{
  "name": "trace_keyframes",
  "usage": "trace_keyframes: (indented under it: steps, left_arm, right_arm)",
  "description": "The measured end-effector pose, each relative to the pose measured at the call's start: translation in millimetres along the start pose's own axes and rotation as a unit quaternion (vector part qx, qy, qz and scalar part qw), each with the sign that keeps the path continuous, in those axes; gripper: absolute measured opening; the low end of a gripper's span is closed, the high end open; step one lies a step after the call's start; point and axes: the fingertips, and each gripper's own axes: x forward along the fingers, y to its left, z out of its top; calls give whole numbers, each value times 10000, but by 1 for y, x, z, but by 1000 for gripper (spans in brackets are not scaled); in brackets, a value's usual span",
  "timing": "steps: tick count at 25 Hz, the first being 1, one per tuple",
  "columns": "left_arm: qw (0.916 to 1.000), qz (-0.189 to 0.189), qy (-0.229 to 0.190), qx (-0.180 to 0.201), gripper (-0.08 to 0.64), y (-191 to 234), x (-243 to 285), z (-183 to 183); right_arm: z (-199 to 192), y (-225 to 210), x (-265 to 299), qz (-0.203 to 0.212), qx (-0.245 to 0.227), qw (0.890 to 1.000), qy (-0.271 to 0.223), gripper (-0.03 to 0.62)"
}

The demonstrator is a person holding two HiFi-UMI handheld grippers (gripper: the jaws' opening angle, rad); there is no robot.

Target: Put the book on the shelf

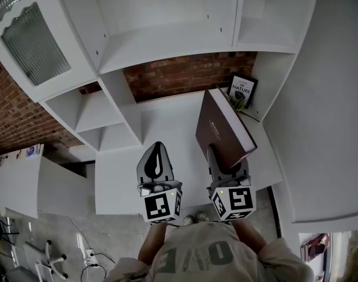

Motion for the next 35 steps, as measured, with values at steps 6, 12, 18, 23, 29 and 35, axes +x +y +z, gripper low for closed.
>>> trace_keyframes:
  steps: [6, 12, 18, 23, 29, 35]
  left_arm:
    - [9999, 24, 18, 107, 12, 4, 9, 0]
    - [9997, 145, 88, -150, 12, 11, 13, -2]
    - [9996, 221, 152, -116, 12, 10, 12, -5]
    - [9996, -4, 218, -167, 12, 1, 11, -8]
    - [9991, -83, 367, -204, 12, -3, 4, -16]
    - [9981, 108, 570, -201, 12, 9, -4, -27]
  right_arm:
    - [-8, 1, 9, 46, 98, 9999, 89, 150]
    - [4, 1, 19, 174, 319, 9993, 114, 151]
    - [62, 3, 45, 227, -6, 9996, -161, 150]
    - [140, 11, 71, 486, -119, 9951, -848, 150]
    - [214, 6, 112, 382, -393, 9902, -1287, 151]
    - [241, 4, 166, 181, -788, 9911, -1060, 151]
